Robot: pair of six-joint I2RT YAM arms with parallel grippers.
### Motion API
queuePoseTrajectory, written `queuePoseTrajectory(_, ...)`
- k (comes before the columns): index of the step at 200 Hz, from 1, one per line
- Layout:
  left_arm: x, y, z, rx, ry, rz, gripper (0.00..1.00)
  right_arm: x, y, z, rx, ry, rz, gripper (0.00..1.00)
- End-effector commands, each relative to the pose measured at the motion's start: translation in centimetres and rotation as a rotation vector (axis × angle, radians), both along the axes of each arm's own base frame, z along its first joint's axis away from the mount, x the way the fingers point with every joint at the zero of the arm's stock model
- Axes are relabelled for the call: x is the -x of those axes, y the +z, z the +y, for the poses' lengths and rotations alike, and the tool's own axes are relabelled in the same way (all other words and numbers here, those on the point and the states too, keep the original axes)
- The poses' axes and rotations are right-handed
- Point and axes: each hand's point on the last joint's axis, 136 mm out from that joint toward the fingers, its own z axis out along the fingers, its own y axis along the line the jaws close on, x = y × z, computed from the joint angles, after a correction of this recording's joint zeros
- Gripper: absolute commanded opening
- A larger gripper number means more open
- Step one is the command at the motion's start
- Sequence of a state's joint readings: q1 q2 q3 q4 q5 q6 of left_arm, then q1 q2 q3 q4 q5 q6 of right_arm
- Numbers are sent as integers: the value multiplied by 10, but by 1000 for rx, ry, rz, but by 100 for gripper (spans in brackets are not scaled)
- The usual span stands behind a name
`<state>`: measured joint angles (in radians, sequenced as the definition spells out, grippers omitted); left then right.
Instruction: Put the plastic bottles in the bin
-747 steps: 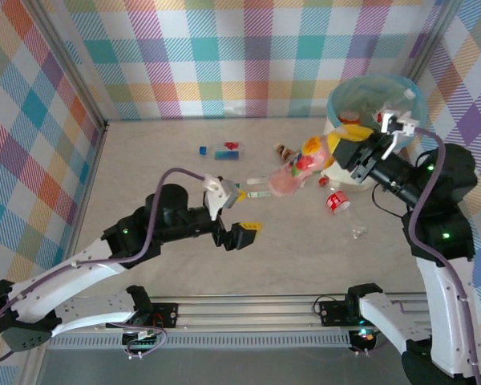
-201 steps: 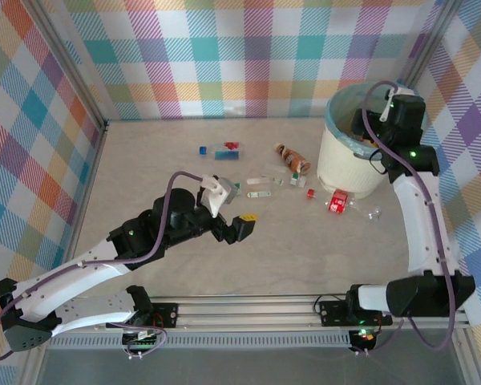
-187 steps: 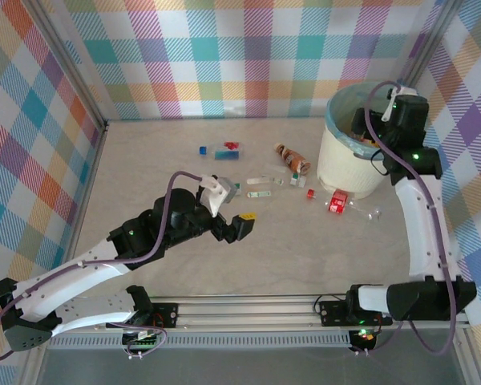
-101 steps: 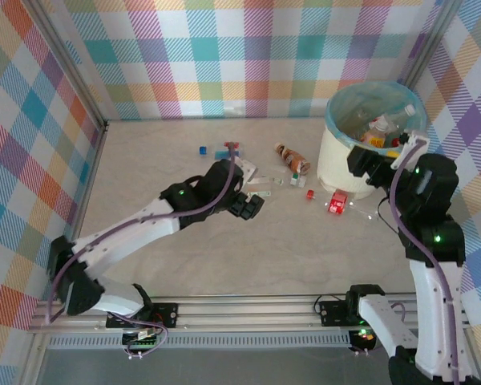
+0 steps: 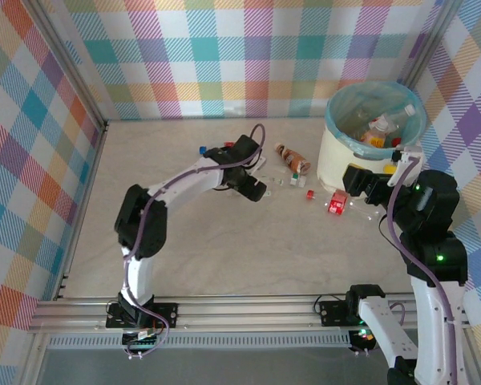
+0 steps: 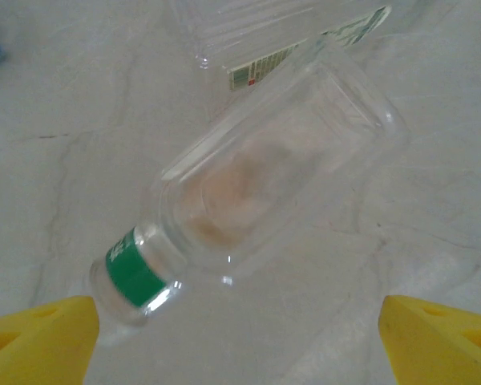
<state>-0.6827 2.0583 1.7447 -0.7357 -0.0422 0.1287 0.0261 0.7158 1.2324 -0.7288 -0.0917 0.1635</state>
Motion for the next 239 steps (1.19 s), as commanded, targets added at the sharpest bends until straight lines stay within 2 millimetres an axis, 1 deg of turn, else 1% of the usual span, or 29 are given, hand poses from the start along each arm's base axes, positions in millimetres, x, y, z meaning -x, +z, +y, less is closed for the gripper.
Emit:
queuePoseTrajectory(1,1,-11,1,-54,-36,52,90,8,11,4,21,30,-33,95)
queuePoseTrajectory(15,-5,-20,-3,-59,-39,59,90,8,9,4,24,34,-27,95)
queuePoseTrajectory(36,-10,-35,-5,-61,-42,89,90,9,7,3,38,28,-24,96)
queuePoseTrajectory(54,-7,-49,-3,-75,-39,129,88,9,6,3,43,30,-23,96)
queuePoseTrajectory(66,-2,-55,-3,-73,-45,154,83,9,5,4,43,33,-20,96)
queuePoseTrajectory(81,6,-60,-4,-53,-55,184,80,8,3,5,41,36,-19,96)
queuePoseTrajectory(107,14,-67,0,-36,-56,183,79,7,1,6,41,42,-15,96)
queuePoseTrajectory(136,13,-74,7,-68,-33,173,82,7,1,8,36,52,-14,96)
queuePoseTrajectory(161,18,-78,7,-57,-20,202,79,8,-1,6,44,47,-8,96)
queuePoseTrajectory(189,15,-93,14,-89,29,189,79,9,-3,3,57,32,-11,97)
queuePoseTrajectory(213,12,-106,22,-138,61,190,81,10,-4,9,44,61,-6,97)
queuePoseTrajectory(239,12,-110,22,-143,83,207,80,11,-3,10,35,70,-4,97)
